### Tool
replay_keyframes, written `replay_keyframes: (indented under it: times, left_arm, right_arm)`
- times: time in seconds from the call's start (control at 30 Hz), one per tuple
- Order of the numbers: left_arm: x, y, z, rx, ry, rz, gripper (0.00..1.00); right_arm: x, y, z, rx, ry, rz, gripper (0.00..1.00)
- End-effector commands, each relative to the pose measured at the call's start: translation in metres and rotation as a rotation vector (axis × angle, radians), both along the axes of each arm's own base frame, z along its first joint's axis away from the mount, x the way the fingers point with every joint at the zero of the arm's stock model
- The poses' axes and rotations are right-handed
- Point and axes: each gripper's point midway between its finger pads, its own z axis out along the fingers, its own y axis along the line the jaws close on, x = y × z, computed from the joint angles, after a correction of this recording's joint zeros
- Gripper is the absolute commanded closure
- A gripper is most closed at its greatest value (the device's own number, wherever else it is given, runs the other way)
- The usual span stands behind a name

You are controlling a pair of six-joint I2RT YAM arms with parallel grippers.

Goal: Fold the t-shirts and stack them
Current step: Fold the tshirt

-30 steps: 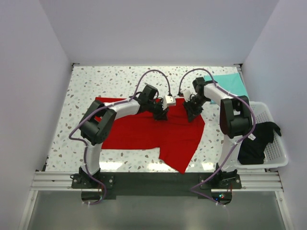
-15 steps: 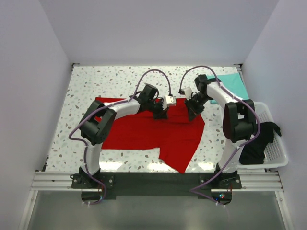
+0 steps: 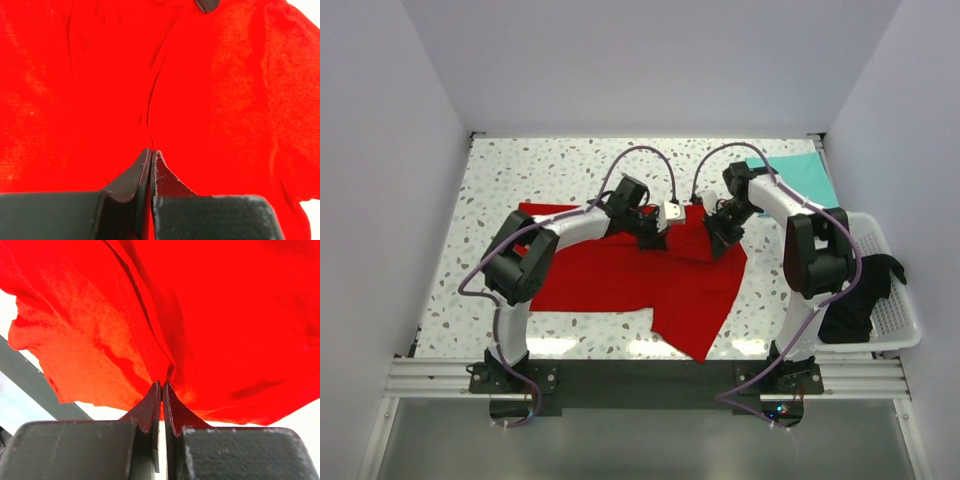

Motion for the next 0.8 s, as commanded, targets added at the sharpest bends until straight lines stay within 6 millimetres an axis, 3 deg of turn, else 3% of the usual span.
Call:
replay_keyframes:
  times: [0.0, 0.43, 0.73, 0.77]
  left_arm:
    - [-0.004, -0.002, 0.025, -0.047, -0.056, -0.043, 1.00]
    - [-0.013, 0.006, 0.023, -0.029, -0.089, -0.090, 0.98]
    - [-0.024, 0.016, 0.008, 0.016, -0.098, -0.155, 0.89]
    - [-0.027, 0.018, 0.007, 0.024, -0.093, -0.167, 0.83]
  right_arm:
    - [-0.011, 0.007, 0.017, 0.038, -0.007, 0.030, 1.00]
    - [-0.022, 0.007, 0.008, 0.037, 0.040, 0.053, 0.94]
    - [-0.038, 0.006, 0.006, 0.045, 0.079, 0.099, 0.73]
    - [-0.040, 0.006, 0.005, 0.050, 0.093, 0.102, 0.70]
